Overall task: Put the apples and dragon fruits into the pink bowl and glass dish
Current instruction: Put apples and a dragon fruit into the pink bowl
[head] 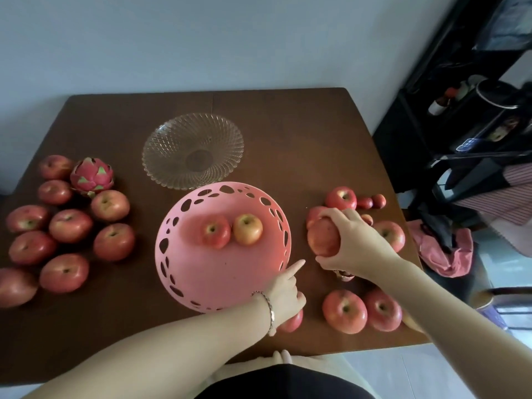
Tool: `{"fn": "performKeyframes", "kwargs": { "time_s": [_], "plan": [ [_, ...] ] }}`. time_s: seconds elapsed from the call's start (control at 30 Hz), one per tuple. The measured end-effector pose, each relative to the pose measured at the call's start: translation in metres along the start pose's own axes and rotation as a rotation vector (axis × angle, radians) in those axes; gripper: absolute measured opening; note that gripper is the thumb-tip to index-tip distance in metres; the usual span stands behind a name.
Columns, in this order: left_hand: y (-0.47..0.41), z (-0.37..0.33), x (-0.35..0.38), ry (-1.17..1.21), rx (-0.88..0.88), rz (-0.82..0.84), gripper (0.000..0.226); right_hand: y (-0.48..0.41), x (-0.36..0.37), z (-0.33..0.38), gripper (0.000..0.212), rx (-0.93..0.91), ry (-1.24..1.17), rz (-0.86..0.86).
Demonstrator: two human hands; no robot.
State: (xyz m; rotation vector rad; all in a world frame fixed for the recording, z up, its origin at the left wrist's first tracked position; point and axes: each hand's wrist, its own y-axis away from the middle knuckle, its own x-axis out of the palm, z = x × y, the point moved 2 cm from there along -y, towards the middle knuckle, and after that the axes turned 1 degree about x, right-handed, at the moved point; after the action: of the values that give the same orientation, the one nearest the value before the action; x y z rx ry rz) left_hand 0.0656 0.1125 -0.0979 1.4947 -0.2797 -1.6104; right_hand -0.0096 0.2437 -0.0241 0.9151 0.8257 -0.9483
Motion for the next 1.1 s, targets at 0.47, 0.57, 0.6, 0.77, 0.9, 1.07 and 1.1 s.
{"fn": "performKeyframes", "kwargs": {
  "time_s": [0.47,0.57,0.6,0.77,0.9,1.07,1.1],
  "plan": [
    [0.105,0.066,0.055,1.193,-0.893,-0.524,0.085,-0.01,0.029,0.048,0.078,-0.075,-0.238,0.053],
    [0.101,0.066,0.083,1.153,-0.953,-0.21,0.076,-0.021,0.066,0.076,0.082,-0.088,-0.175,0.178],
    [0.098,0.064,0.088,1.143,-0.952,-0.154,0.073,-0.026,0.079,0.084,0.08,-0.081,-0.106,0.214],
    [0.081,0.057,0.104,1.269,-0.981,-0.113,0.079,-0.04,0.117,0.101,0.062,-0.015,0.083,0.259],
    [0.072,0.053,0.106,1.354,-1.006,-0.188,0.078,-0.04,0.122,0.1,0.067,0.012,0.033,0.24],
    [0.073,0.052,0.107,1.535,-1.04,-0.367,0.077,-0.035,0.118,0.095,0.085,0.047,0.013,0.351],
    [0.073,0.053,0.108,1.598,-1.059,-0.405,0.074,-0.034,0.116,0.094,0.081,0.035,0.036,0.345]
  ]
}}
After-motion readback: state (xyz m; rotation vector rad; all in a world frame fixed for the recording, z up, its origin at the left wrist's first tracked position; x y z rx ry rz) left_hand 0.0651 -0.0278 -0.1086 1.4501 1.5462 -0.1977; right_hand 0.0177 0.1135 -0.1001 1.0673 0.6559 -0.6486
